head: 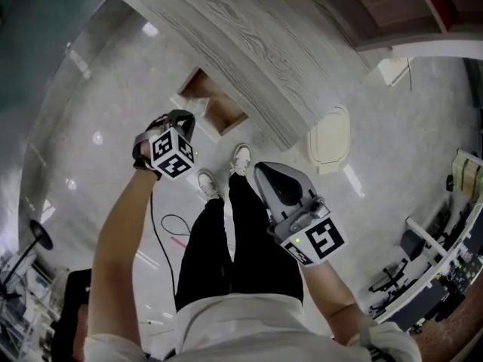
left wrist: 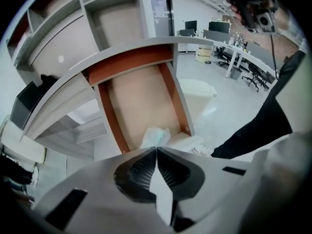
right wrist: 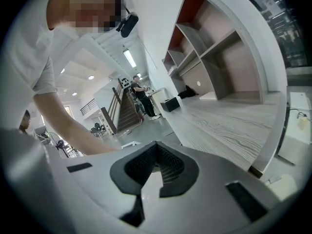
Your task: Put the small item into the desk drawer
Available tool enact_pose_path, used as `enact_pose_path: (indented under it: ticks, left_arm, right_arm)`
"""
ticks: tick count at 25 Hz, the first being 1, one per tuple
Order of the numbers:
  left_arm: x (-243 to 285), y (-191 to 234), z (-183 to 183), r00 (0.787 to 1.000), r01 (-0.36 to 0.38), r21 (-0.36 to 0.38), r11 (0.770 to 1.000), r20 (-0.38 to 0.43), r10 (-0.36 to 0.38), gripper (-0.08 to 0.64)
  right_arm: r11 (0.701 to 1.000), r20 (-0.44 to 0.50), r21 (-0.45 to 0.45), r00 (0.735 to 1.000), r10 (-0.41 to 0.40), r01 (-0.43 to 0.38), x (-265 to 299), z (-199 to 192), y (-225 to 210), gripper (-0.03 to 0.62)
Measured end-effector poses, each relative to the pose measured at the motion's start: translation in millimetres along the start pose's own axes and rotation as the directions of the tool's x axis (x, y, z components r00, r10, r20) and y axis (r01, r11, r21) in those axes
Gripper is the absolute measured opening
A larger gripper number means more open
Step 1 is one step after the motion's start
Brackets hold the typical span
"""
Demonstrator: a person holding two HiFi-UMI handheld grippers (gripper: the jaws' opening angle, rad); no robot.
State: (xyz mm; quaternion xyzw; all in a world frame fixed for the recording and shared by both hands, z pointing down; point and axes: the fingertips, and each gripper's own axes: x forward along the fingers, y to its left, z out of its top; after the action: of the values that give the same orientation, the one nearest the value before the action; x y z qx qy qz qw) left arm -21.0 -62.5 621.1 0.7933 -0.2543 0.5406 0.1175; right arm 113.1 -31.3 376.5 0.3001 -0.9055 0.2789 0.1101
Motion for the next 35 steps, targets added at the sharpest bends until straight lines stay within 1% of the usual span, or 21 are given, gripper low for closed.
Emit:
enact_pose_path:
  ticks: [5,8,12,15,19,21,23,26,28,31,34,35]
  left_arm:
    - [-16.4,2.2,5.4,0.998,-0.017,-0.133,0.991,0.062,0.025,0.021]
    - [-29.5,-0.7,7.9,0.994,-0.024,-0.199,0.98,0.102,0.045,0.021]
    - [-52.7,-5.4,8.6,0.986,-0.048,-0.27,0.962,0.139,0.089,0.021]
    - [-75.2,-14.5,10.7,0.975,-0.048,-0.361,0.931,0.188,0.122,0.02]
    - [-114.4,-29.1,10.5,0.954,-0.052,-0.476,0.878,0.235,0.184,0.02]
    - [-136.8,-31.8,12.4,0.939,-0.053,-0.538,0.842,0.261,0.225,0.02]
    - [-160.0,-28.4,15.1,0.919,-0.051,-0.593,0.803,0.287,0.271,0.02]
    - [-196.1,-18.8,15.6,0.888,-0.039,-0.654,0.755,0.325,0.327,0.02]
    - [-221.0,-14.5,18.8,0.868,-0.028,-0.673,0.739,0.35,0.352,0.02]
    - [-250.4,-8.7,28.7,0.837,-0.032,-0.684,0.729,0.38,0.394,0.019]
    - [-278.6,13.3,42.7,0.785,-0.042,-0.7,0.713,0.419,0.457,0.019]
    - [-289.0,19.0,45.0,0.77,-0.046,-0.702,0.711,0.428,0.473,0.018]
  right_arm:
    - [1.0,0.003,-0.012,1.0,0.003,-0.003,-6.0,-2.0,15.0,0.021]
    - [1.0,0.014,-0.024,1.0,0.003,-0.002,-9.5,-0.9,25.9,0.02]
    - [0.999,0.041,-0.051,0.999,0.008,-0.006,-19.1,9.3,45.3,0.021]
    - [0.997,0.062,-0.077,0.998,0.01,-0.005,-30.1,17.2,61.6,0.021]
    - [0.994,0.095,-0.105,0.995,0.021,-0.011,-44.1,31.6,84.5,0.021]
    - [0.992,0.108,-0.128,0.994,0.033,-0.019,-53.2,41.4,97.6,0.021]
    - [0.988,0.119,-0.153,0.992,0.044,-0.025,-59.8,51.4,110.2,0.021]
    - [0.982,0.132,-0.184,0.989,0.063,-0.038,-63.4,63.8,131.1,0.021]
    - [0.977,0.138,-0.206,0.987,0.082,-0.053,-64.9,69.7,146.1,0.021]
    - [0.971,0.15,-0.234,0.984,0.095,-0.058,-68.3,79.3,156.6,0.021]
    - [0.96,0.182,-0.274,0.978,0.105,-0.052,-65.1,99.8,158.4,0.021]
    - [0.956,0.191,-0.289,0.975,0.112,-0.053,-63.9,106.5,162.8,0.021]
